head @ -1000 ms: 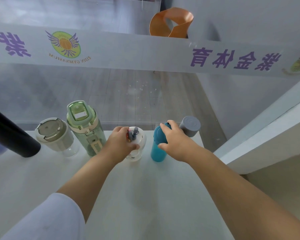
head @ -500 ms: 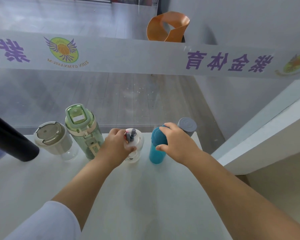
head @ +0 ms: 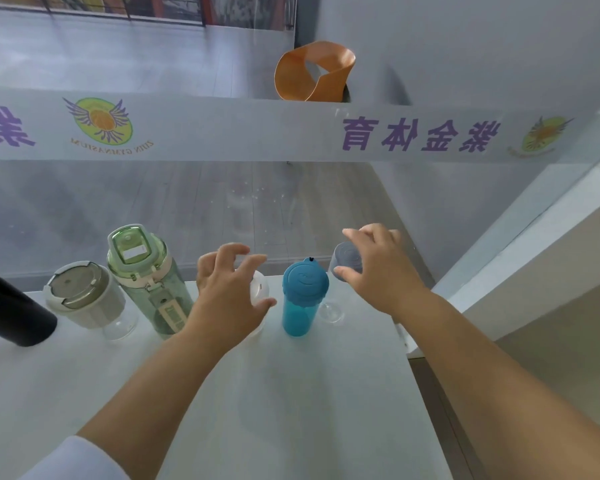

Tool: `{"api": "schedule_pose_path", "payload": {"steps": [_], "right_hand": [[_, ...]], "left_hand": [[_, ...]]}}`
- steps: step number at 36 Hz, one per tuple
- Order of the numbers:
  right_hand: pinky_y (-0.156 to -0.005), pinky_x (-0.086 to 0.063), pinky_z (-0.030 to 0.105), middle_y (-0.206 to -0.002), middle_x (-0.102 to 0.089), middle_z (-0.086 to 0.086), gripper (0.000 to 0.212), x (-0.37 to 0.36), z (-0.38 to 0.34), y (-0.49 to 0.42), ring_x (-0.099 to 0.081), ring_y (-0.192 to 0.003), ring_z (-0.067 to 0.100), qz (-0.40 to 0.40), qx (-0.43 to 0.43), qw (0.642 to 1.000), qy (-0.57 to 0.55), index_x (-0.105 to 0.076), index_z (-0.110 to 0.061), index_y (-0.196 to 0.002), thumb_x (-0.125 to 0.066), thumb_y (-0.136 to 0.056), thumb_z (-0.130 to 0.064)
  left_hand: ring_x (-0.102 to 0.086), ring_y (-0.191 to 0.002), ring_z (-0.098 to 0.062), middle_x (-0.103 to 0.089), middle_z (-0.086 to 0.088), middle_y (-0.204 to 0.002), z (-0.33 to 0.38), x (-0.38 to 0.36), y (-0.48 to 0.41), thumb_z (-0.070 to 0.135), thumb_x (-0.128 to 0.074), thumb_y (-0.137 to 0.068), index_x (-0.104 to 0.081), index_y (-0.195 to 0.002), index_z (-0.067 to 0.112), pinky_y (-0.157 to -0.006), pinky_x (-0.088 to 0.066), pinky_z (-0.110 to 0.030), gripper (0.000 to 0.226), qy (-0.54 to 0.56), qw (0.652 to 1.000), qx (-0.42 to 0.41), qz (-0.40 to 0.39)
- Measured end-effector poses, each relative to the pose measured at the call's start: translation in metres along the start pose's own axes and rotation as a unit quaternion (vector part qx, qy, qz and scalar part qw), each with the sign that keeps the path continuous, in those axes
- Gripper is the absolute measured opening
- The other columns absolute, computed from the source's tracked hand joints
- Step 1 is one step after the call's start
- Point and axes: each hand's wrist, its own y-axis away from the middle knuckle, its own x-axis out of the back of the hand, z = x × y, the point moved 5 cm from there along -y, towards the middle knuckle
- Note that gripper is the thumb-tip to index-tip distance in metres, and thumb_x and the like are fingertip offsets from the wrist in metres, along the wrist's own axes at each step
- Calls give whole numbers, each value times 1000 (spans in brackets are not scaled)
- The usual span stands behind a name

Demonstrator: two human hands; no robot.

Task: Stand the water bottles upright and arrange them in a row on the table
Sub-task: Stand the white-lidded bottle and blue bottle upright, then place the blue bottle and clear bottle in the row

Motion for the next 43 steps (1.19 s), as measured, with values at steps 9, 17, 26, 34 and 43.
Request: {"api": "schedule_pose_path", "payload": {"steps": [9, 17, 26, 34, 43], "right_hand": [[-104, -40, 38, -142, -37, 4, 54, -21, 11, -1, -43, -126, 24, -86, -29, 989, -115, -36, -21, -143, -54, -93, -31], [-100, -45, 37, -131, -42, 7, 54, -18, 31, 7, -50, -116, 24, -66, -47, 991, -106, -38, -17, -142, -56, -93, -29], [-99, -43, 35, -132, -40, 3, 53, -13, 54, 11, -48, -115, 21, -81, -87, 987, -111, -36, -19, -143, -53, -94, -30], [-95, -39, 28, -134, -39, 4, 53, -10, 60, 12, -46, -117, 20, -68, -89, 988, -110, -36, -18, -143, -53, -94, -27], [-101, -43, 31, -141, -38, 2, 52, -10, 58, 10, -44, -123, 21, -83, -69, 987, -121, -37, -19, -142, -55, -93, -23]], "left_hand": [[-17, -131, -23, -21, 3, -141, 28, -29, -15, 51, -68, -74, -32, -138, 35, -113, -24, -40, 75, -64, 991, -77, -91], [-18, -138, -27, -22, -3, -151, 42, -50, -31, 49, -68, -76, -15, -146, 29, -111, -29, -44, 89, -77, 978, -68, -182], [-44, -119, -23, -39, -2, -136, 42, -66, -42, 38, -69, -78, -25, -144, 29, -99, -44, -35, 79, -7, 975, -31, -219], [-43, -119, -22, -38, -2, -136, 47, -70, -45, 36, -69, -80, -24, -145, 27, -98, -44, -34, 79, 15, 977, -37, -210], [-41, -121, -21, -34, -2, -139, 46, -70, -43, 38, -71, -79, -27, -143, 26, -102, -44, -34, 79, 28, 980, -45, -194]]}}
